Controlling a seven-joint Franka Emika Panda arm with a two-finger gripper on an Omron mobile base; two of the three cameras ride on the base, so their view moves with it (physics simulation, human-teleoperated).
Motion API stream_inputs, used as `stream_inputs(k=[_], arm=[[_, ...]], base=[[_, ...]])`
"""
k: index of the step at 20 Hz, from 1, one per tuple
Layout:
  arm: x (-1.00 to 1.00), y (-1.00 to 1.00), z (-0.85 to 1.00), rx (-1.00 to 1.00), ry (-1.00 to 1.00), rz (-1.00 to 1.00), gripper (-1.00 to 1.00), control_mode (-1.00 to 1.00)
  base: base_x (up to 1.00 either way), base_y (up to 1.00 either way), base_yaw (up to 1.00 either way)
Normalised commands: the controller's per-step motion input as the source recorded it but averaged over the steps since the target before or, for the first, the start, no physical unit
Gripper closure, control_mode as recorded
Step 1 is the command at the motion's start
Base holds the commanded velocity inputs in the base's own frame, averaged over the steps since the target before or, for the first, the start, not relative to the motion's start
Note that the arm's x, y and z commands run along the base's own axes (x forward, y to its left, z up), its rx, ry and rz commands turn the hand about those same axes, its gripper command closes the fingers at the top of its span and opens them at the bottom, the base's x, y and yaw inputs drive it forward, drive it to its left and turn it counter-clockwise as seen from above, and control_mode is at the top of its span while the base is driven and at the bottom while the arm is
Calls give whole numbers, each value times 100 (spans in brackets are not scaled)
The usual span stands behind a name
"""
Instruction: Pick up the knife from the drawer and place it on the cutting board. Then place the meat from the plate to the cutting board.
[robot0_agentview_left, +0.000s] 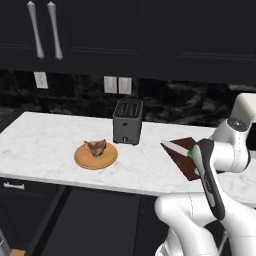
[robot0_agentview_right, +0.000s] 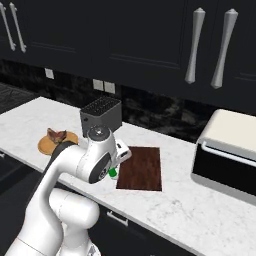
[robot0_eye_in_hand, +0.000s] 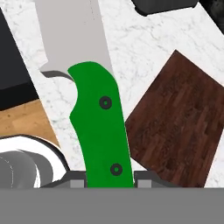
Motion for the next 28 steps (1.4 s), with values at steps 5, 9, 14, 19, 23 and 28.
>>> stream_inputs(k=[5,9,14,19,23,28], arm=[[29,0,-6,0,3,-11,100,-100],[99,-11,-35,-2,9,-22,100,-100],[89,-71,-42,0,7,-7,100,-100],[55,-80,-10,4,17,0,100,-100],[27,-39,0,4,8,-1,100,-100],[40,-29,-13,0,1,-4,100,-100]], base=[[31,0,-17],[0,0,0],[0,0,0],[0,0,0],[0,0,0],[0,0,0]])
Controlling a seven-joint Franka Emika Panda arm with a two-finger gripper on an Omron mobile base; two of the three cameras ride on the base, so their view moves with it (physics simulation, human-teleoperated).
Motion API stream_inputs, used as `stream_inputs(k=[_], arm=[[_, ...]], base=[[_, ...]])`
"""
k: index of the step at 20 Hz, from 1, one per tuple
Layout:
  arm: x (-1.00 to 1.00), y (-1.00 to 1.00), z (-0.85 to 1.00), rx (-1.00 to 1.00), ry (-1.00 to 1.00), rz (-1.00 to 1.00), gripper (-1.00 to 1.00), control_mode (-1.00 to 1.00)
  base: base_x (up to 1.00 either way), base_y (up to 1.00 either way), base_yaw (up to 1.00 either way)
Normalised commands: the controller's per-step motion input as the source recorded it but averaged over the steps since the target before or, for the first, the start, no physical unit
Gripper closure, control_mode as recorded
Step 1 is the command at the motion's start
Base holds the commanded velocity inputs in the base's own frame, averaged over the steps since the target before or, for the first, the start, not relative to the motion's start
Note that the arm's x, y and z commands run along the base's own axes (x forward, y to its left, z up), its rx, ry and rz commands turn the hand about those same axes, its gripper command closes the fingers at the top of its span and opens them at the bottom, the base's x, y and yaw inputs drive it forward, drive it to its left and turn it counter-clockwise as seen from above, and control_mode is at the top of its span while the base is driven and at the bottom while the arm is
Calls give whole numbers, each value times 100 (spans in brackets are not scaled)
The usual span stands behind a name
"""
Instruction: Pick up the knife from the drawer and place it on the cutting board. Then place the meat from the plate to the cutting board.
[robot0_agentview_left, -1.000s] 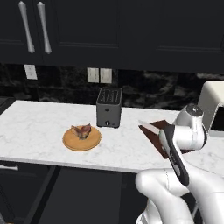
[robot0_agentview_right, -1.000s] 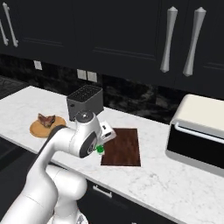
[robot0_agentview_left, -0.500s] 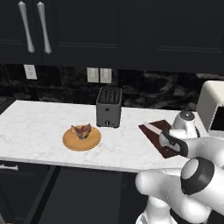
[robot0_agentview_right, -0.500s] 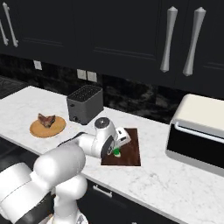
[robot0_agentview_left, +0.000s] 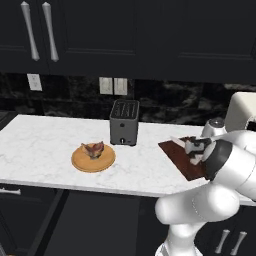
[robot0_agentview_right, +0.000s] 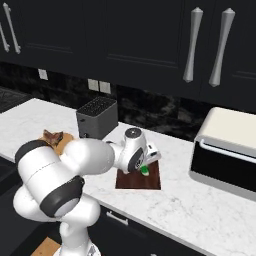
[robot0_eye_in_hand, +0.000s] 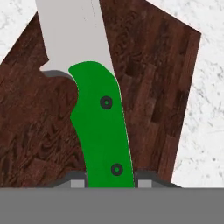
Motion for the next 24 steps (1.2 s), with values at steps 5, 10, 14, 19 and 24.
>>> stream_inputs(k=[5,10,14,19,24], arm=[[21,-19,-20,0,0,-3,100,-100],[2,-3,-34,0,4,-1,100,-100],[0,0,-32,0,6,0,100,-100],[0,-5,-21,0,6,0,100,-100],[0,-34,-8,0,2,-2,100,-100]], base=[[0,0,0],[0,0,0],[0,0,0],[0,0,0],[0,0,0]])
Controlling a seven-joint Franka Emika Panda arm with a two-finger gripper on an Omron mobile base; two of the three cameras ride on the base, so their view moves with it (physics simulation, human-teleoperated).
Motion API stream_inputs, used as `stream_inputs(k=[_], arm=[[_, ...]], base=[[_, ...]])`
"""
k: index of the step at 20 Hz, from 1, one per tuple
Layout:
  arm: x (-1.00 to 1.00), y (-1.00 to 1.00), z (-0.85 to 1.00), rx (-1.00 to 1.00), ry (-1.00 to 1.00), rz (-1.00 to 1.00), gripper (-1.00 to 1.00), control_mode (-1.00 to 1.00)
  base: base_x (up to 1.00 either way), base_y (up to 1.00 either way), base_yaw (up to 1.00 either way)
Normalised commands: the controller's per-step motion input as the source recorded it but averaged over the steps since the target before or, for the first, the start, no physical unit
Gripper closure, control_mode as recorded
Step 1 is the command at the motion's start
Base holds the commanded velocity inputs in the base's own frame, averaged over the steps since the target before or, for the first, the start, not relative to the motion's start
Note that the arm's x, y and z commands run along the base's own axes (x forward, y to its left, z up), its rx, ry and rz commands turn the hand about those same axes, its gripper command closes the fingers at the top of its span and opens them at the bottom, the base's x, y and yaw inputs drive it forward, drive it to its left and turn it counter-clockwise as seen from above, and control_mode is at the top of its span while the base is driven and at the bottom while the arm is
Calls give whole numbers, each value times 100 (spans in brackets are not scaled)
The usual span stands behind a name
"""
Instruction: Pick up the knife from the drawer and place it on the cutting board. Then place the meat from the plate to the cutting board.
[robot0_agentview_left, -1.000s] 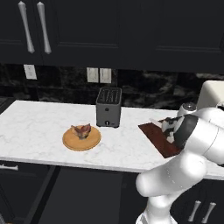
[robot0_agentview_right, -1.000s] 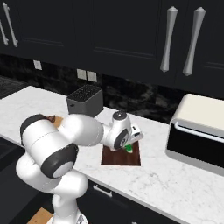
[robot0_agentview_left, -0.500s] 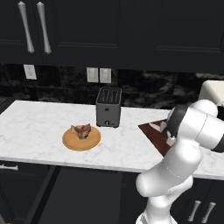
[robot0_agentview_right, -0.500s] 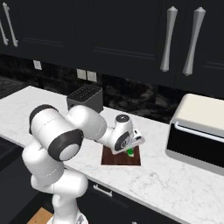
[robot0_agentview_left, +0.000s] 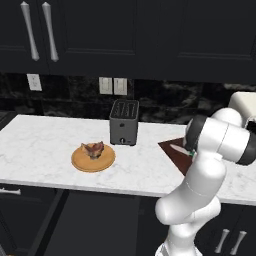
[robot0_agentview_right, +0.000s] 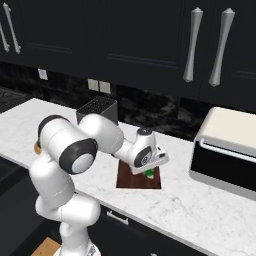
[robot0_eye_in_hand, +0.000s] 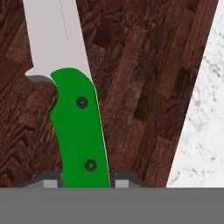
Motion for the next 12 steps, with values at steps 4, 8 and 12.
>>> stream_inputs(k=[4,8,12], arm=[[-2,-6,-27,-1,1,-21,-100,-100],[-5,0,-18,0,0,-27,-100,-100],[-5,0,0,0,-1,-15,-100,-100]], base=[[0,0,0],[0,0,0],[0,0,0]])
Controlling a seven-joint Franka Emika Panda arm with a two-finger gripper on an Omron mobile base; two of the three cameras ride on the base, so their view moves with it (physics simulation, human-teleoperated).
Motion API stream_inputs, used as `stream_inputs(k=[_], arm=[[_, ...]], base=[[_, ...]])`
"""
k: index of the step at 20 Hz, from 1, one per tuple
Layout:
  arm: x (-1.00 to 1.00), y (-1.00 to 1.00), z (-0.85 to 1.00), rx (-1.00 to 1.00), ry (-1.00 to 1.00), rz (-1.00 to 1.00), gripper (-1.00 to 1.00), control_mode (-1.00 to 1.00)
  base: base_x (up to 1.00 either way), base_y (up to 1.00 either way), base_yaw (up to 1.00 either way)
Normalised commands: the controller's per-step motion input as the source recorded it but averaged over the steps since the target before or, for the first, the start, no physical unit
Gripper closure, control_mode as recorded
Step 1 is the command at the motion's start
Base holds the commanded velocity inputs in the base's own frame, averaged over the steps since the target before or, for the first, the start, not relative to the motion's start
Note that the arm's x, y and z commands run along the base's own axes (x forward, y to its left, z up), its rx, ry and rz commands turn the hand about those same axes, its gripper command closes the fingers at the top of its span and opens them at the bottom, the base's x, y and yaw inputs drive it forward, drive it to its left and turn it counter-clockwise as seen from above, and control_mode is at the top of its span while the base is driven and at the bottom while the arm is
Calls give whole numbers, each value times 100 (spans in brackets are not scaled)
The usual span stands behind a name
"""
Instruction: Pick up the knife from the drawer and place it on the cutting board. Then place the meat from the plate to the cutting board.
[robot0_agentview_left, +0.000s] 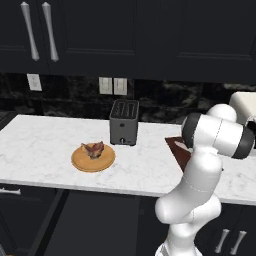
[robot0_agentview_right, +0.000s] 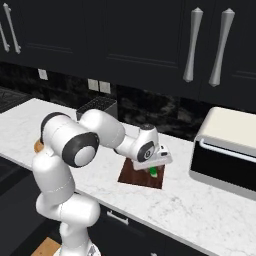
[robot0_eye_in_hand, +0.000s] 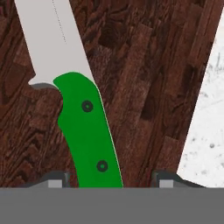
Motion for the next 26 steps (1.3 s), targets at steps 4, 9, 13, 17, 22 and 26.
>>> stream_inputs(k=[4,9,13,17,22,26], arm=[[-20,12,14,0,-11,0,-100,-100],[-40,50,28,-1,-22,1,-100,-100],[-25,82,34,0,-14,1,-100,-100],[-19,73,50,-1,-6,0,-100,-100],[-22,68,61,-2,0,4,-100,-100],[-15,70,57,-2,0,7,-100,-100]], base=[[0,0,0],[0,0,0],[0,0,0],[0,0,0],[0,0,0],[0,0,0]])
